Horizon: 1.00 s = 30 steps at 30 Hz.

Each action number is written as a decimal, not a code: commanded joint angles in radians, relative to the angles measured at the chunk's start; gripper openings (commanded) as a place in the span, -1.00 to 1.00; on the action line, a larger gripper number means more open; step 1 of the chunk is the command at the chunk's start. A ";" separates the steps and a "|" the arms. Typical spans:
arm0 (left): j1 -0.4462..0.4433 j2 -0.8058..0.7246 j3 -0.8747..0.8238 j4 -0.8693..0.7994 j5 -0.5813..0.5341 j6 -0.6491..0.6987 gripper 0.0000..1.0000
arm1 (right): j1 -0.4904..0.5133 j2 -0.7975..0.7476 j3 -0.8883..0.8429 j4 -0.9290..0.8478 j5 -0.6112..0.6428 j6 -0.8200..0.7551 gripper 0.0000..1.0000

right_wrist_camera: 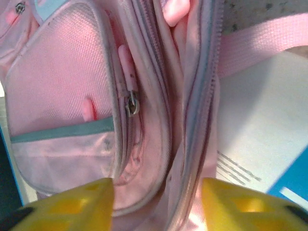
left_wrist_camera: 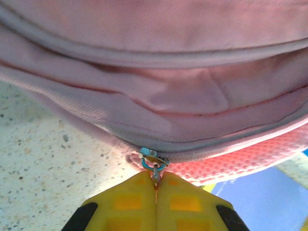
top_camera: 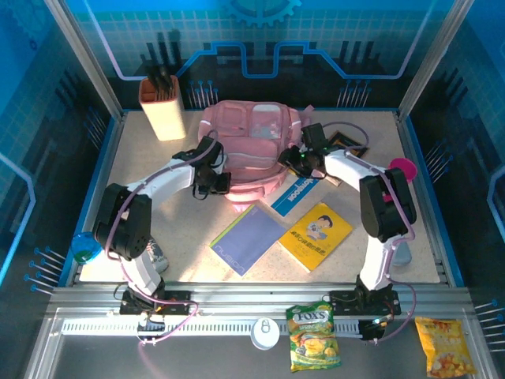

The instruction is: Pack the student bag

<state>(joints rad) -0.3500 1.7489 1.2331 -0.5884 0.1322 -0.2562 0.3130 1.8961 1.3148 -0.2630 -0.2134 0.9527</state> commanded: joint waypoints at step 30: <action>-0.084 0.089 0.183 -0.048 0.195 -0.057 -1.00 | 0.202 0.032 0.032 -0.165 0.081 0.516 0.80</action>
<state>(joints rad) -0.4221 1.8397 1.4055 -0.6350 0.2703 -0.3088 0.5159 1.8927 1.3022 -0.4145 -0.1379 1.4483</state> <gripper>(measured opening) 0.049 0.906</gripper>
